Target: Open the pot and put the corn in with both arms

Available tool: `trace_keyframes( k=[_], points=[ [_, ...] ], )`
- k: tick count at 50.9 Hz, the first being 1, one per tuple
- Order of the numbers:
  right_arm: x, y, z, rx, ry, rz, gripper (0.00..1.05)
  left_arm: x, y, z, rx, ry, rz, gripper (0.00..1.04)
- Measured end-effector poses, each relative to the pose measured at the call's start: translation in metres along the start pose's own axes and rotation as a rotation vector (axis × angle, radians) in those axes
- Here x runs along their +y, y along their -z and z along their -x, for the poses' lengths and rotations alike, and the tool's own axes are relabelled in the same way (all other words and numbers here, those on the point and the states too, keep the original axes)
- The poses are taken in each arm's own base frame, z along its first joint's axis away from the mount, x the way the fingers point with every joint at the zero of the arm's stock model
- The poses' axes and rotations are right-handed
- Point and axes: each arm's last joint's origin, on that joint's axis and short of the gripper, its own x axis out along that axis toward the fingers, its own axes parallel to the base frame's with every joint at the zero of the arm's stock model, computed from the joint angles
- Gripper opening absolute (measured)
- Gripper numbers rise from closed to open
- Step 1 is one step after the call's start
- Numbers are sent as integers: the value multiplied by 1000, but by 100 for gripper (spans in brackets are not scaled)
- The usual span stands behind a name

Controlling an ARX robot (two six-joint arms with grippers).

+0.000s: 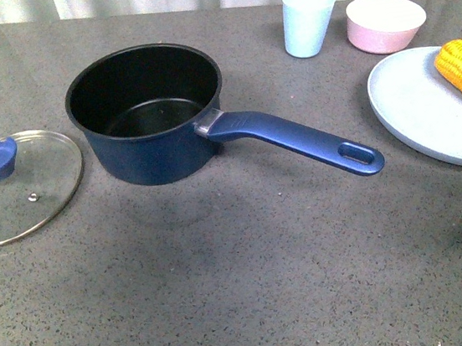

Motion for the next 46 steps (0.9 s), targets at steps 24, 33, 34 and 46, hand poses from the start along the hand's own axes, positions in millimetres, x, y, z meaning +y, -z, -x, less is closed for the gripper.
trace_keyframes(
  k=[24, 33, 34, 46],
  points=[
    [0, 0, 0, 0, 0, 0, 96, 0, 4, 13, 17, -1, 0, 2],
    [0, 0, 0, 0, 0, 0, 96, 0, 4, 13, 17, 0, 0, 2],
    [0, 0, 0, 0, 0, 0, 96, 0, 4, 13, 17, 0, 0, 2],
    [0, 0, 0, 0, 0, 0, 96, 0, 4, 13, 17, 0, 0, 29]
  ],
)
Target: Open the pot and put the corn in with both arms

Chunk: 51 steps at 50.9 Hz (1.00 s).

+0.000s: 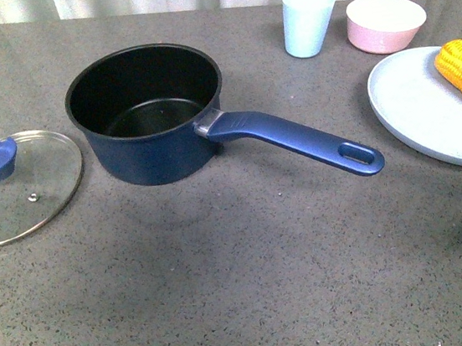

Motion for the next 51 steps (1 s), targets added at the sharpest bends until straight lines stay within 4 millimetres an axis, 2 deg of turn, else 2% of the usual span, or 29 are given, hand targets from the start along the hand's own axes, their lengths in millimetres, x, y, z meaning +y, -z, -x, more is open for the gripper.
trace_keyframes(
  k=[1, 22, 30, 34, 37, 40, 46, 48, 51],
  points=[
    [0, 0, 0, 0, 0, 0, 96, 0, 0, 0, 0, 0, 0, 35],
    [0, 0, 0, 0, 0, 0, 96, 0, 0, 0, 0, 0, 0, 97],
    [0, 0, 0, 24, -14, -12, 96, 0, 0, 0, 0, 0, -2, 96],
    [-1, 1, -4, 480, -97, -160, 96, 0, 0, 0, 0, 1, -3, 96],
    [-4, 3, -11, 654, -75, -222, 96, 0, 0, 0, 0, 0, -3, 96],
    [-13, -6, -25, 656, -58, -251, 96, 0, 0, 0, 0, 0, -3, 96],
    [-29, -23, -49, 590, -7, -201, 96, 0, 0, 0, 0, 0, -3, 96],
    [-34, -28, -63, 571, -2, -165, 96, 0, 0, 0, 0, 0, -3, 96],
    [-42, -32, -94, 541, 23, -54, 96, 0, 0, 0, 0, 0, -3, 96]
  ],
)
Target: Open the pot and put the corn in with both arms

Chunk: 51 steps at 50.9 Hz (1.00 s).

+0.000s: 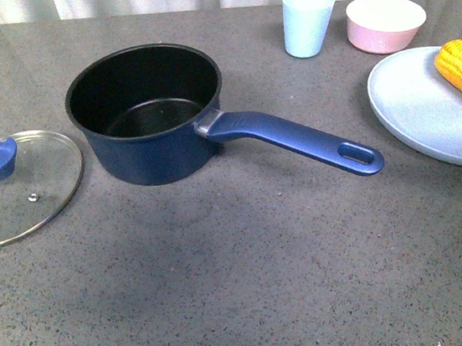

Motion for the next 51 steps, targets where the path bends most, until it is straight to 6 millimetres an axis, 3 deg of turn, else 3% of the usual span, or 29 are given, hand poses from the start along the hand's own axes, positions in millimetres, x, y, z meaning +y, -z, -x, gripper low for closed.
trace_keyframes(
  k=[8, 21, 37, 51],
  points=[
    [-9, -27, -78, 21, 71, 121, 96, 0, 0, 0, 0, 0, 0, 96],
    [-5, -27, -153, 123, 72, 169, 96, 0, 0, 0, 0, 0, 0, 96],
    [-8, -25, -200, 204, 57, 142, 96, 0, 0, 0, 0, 0, 0, 96],
    [-8, -22, -214, 231, 37, 95, 96, 0, 0, 0, 0, 0, 0, 96]
  ],
)
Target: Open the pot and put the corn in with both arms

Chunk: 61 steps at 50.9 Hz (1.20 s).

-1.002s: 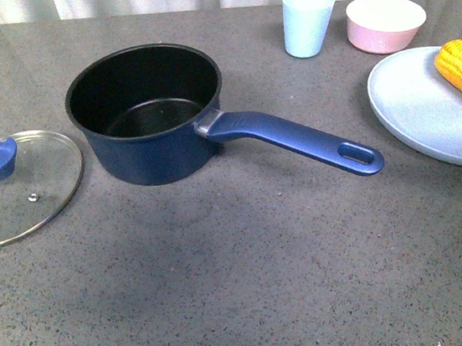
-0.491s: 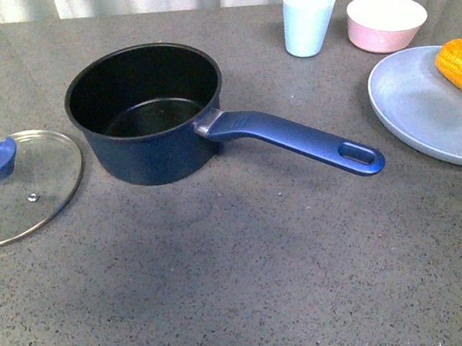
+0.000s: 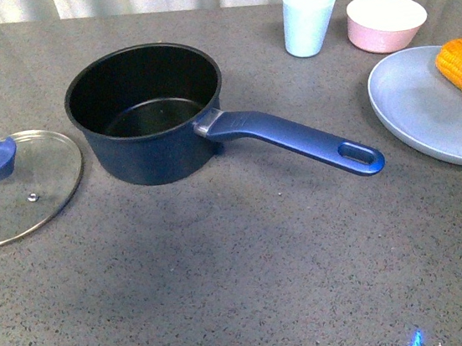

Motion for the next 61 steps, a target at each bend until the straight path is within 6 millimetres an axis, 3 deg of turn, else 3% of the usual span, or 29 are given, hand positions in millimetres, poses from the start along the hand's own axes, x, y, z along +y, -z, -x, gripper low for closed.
trace_keyframes(
  k=[14, 21, 32, 38, 44, 51, 54, 61],
  points=[
    [1, 8, -14, 50, -2, -6, 95, 0, 0, 0, 0, 0, 0, 96],
    [1, 6, -16, 52, 0, -6, 75, 0, 0, 0, 0, 0, 0, 96],
    [-1, 4, -16, 52, -16, -11, 35, 0, 0, 0, 0, 0, 0, 96],
    [-5, -2, -5, 36, -57, -22, 24, 0, 0, 0, 0, 0, 0, 96],
    [-5, -25, 24, -40, -104, -9, 19, 0, 0, 0, 0, 0, 0, 96],
    [16, -50, 58, -132, -183, 36, 15, 0, 0, 0, 0, 0, 0, 96],
    [40, -59, 70, -166, -256, 75, 14, 0, 0, 0, 0, 0, 0, 96],
    [95, -75, 79, -188, -386, 134, 14, 0, 0, 0, 0, 0, 0, 96]
  ],
)
